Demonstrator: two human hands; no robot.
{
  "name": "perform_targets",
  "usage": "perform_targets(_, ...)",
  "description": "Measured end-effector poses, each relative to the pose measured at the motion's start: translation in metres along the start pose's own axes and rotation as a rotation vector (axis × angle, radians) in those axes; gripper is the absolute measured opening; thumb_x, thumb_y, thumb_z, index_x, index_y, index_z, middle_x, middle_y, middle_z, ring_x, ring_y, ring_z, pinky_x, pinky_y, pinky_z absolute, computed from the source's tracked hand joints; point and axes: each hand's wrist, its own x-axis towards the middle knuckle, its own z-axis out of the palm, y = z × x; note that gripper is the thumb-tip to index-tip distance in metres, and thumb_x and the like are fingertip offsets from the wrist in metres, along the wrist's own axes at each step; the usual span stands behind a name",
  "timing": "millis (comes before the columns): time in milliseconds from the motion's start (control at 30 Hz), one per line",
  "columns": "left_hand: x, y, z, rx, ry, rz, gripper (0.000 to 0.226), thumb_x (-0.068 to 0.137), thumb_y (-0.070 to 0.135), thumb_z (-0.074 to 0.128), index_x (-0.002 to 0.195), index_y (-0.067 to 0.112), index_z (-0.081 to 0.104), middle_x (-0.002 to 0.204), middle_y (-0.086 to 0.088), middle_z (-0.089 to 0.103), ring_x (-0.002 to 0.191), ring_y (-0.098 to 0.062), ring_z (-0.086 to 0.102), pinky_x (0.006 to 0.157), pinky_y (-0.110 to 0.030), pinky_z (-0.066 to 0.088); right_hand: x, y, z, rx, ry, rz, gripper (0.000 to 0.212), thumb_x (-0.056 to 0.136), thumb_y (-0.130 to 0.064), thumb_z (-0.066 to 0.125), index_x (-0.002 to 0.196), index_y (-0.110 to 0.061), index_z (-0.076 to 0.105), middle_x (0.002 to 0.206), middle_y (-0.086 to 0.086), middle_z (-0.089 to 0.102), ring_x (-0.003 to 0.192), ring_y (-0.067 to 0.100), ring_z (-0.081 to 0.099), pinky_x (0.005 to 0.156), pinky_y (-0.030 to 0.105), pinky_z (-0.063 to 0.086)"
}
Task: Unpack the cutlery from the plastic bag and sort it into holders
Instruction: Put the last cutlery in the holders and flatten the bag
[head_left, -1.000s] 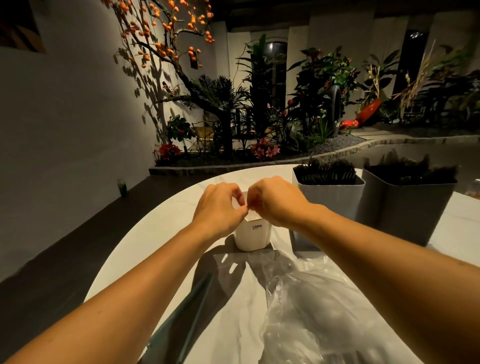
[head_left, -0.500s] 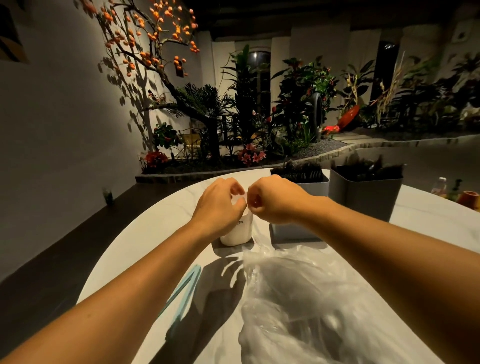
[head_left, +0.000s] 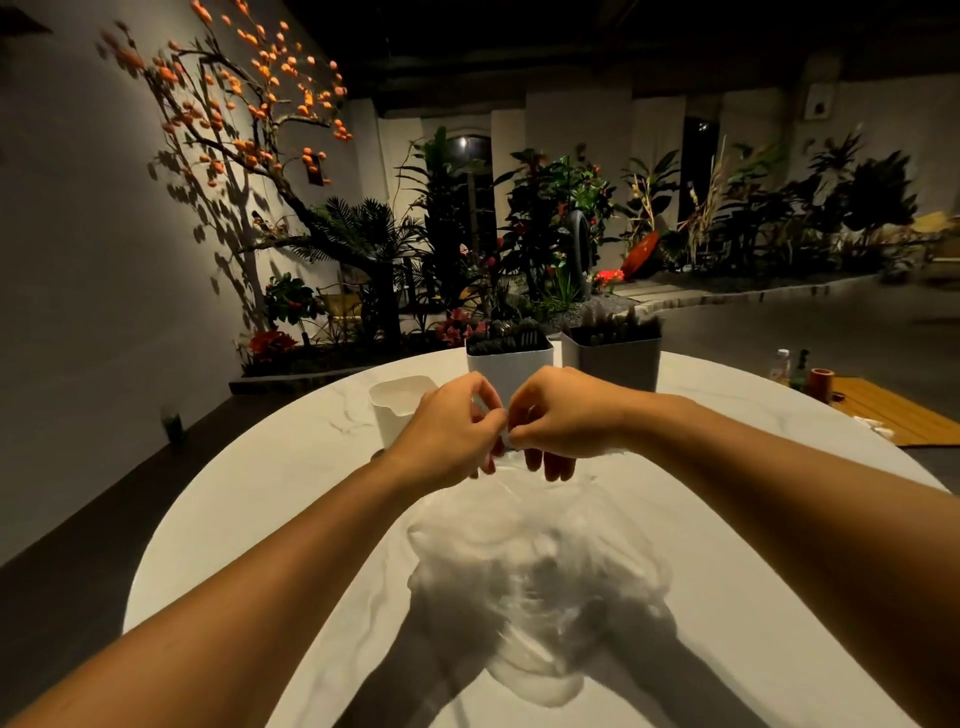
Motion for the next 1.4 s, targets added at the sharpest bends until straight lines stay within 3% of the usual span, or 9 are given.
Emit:
perform_targets(167,-0.037,0.01,0.022,0.022,-0.197,-0.066,0.047,0.108,0.023,0.035,0.085,0.001,0.07,0.068,-0.012,0.072,0.058,-0.024,0.071,0.054,-0.029,0.058,-0.032,0.013,0.013,0.071,-0.203,0.069,0.018,0.1,-0.013,0.055,0.099,-0.003,0.069,0.084,0.011,0.074,0.073,0.024,0.074,0.069,0.031,0.062)
perform_targets(333,-0.058,-0.002,0.043,0.398,-0.252,-0.07,0.023,0.102,0.026,0.056,0.112,0.014,0.073,0.103,-0.002,0.074,0.088,-0.019,0.07,0.086,-0.033,0.06,-0.039,0.029,0.037,-0.094,-0.288,0.131,0.024,0.101,-0.015,0.055,0.118,-0.005,0.068,0.111,0.01,0.071,0.097,0.023,0.07,0.084,0.03,0.058)
perform_targets(533,-0.071,-0.035,0.04,0.681,-0.254,-0.102,0.079,0.092,0.041,0.069,0.156,0.03,0.025,0.163,0.004,0.027,0.149,-0.023,0.026,0.122,-0.041,0.026,-0.041,0.055,0.046,-0.611,-0.187,0.104,0.036,0.101,-0.028,0.055,0.133,-0.014,0.061,0.129,0.005,0.064,0.112,0.024,0.061,0.103,0.036,0.049)
perform_targets(733,-0.066,-0.048,0.051,0.614,-0.091,0.043,0.113,0.084,0.046,0.076,0.156,0.038,-0.011,0.165,0.011,-0.02,0.153,-0.018,-0.015,0.12,-0.037,-0.005,-0.043,0.066,0.059,-0.749,0.15,-0.009,0.055,0.09,-0.033,0.07,0.141,-0.026,0.05,0.133,0.001,0.054,0.106,0.022,0.06,0.079,0.028,0.051)
perform_targets(833,-0.059,-0.046,0.063,0.619,0.121,0.12,0.111,0.076,0.045,0.081,0.157,0.035,0.006,0.167,0.002,-0.002,0.153,-0.027,0.001,0.124,-0.047,0.012,-0.032,0.067,0.072,-0.462,0.34,-0.125,0.028,0.091,-0.019,0.069,0.118,-0.024,0.069,0.117,-0.002,0.061,0.1,0.017,0.06,0.08,0.019,0.047)
perform_targets(967,-0.054,-0.04,0.071,0.354,0.452,0.375,0.037,0.075,0.017,0.069,0.112,0.015,0.062,0.114,-0.005,0.064,0.1,-0.02,0.059,0.089,-0.039,0.058,-0.013,0.068,0.083,-0.214,0.191,-0.094,0.028,0.094,-0.011,0.064,0.118,-0.022,0.072,0.114,-0.003,0.069,0.095,0.012,0.063,0.085,0.019,0.049)
perform_targets(1067,-0.049,-0.036,0.067,0.384,0.134,0.157,0.01,0.092,0.011,0.066,0.098,0.018,0.07,0.101,0.0,0.07,0.086,-0.015,0.062,0.088,-0.03,0.057,0.002,0.082,0.086,-0.229,0.132,0.01,0.031,0.094,-0.018,0.065,0.125,-0.022,0.067,0.12,-0.002,0.068,0.1,0.015,0.062,0.088,0.024,0.05)
perform_targets(1233,-0.045,-0.054,0.054,0.706,-0.162,-0.168,0.047,0.09,0.022,0.072,0.134,0.024,0.056,0.141,0.0,0.053,0.125,-0.023,0.052,0.103,-0.033,0.045,0.015,0.097,0.087,-0.288,0.102,0.099,0.047,0.09,-0.037,0.068,0.135,-0.03,0.057,0.131,-0.004,0.061,0.112,0.017,0.055,0.094,0.027,0.044)
perform_targets(1400,-0.037,-0.057,0.051,0.567,-0.263,-0.185,0.066,0.089,0.028,0.071,0.146,0.026,0.039,0.153,0.002,0.041,0.135,-0.021,0.043,0.106,-0.034,0.042,0.021,0.094,0.092,-0.196,0.137,0.048,0.058,0.087,-0.042,0.071,0.139,-0.033,0.049,0.132,-0.005,0.06,0.105,0.013,0.053,0.093,0.027,0.044)
